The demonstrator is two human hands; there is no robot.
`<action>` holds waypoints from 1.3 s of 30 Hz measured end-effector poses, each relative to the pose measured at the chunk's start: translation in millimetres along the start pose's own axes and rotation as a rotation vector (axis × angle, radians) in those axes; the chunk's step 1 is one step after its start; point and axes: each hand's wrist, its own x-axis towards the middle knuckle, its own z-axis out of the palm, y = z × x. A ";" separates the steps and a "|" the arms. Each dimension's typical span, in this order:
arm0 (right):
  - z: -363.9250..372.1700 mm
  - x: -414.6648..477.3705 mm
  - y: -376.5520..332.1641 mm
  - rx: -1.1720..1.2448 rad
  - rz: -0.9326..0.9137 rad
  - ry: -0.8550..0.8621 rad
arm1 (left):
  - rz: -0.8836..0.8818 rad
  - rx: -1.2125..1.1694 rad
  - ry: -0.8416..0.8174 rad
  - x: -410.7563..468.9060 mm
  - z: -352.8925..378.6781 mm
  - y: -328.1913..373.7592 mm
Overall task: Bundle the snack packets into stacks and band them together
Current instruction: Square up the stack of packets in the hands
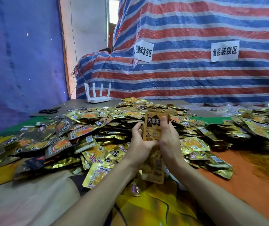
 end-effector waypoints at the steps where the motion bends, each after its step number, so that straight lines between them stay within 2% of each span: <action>1: 0.3 -0.9 1.2 -0.024 -0.011 0.018 | -0.025 -0.014 -0.021 0.1 -1.4 -0.1; 4: -4.2 0.7 -2.0 -0.055 -0.068 0.129 | 0.029 0.083 -0.095 -3.5 -4.8 0.8; 7: -10.7 3.3 -10.6 -0.023 -0.138 0.229 | 0.283 0.279 -0.111 -9.5 0.6 -1.4; 10: -10.7 -0.1 -20.3 0.104 -0.137 0.213 | 0.409 0.246 -0.067 -11.9 5.1 -6.0; 15: -6.2 -4.2 -20.4 0.047 -0.033 0.163 | 0.209 0.104 -0.112 -12.6 3.2 -14.4; 21: -10.0 0.7 -21.3 0.019 0.016 0.136 | 0.213 0.143 -0.029 -4.6 -2.2 -13.6; 25: -11.4 -1.4 -25.0 0.054 0.065 0.078 | 0.129 0.150 -0.139 -1.6 -7.7 -11.0; 27: -11.9 -1.6 -27.7 0.032 0.120 0.042 | 0.154 0.231 -0.203 -0.5 -9.3 -10.5; 30: -12.8 2.1 -27.4 0.033 0.189 -0.018 | 0.238 0.317 -0.150 -3.5 -6.4 -10.5; 32: -12.8 3.9 -28.4 0.074 0.270 -0.062 | 0.248 0.268 -0.157 -3.5 -5.3 -10.9; 35: -13.7 4.9 -29.5 0.062 0.376 -0.086 | 0.158 0.128 -0.188 -2.5 -0.8 -13.4; 37: -15.1 5.7 -30.6 -0.041 0.355 -0.048 | 0.126 0.122 -0.179 -2.8 3.1 -15.4; 39: -18.8 4.2 -31.5 -0.154 0.288 -0.013 | 0.187 0.167 -0.145 -3.1 4.0 -15.0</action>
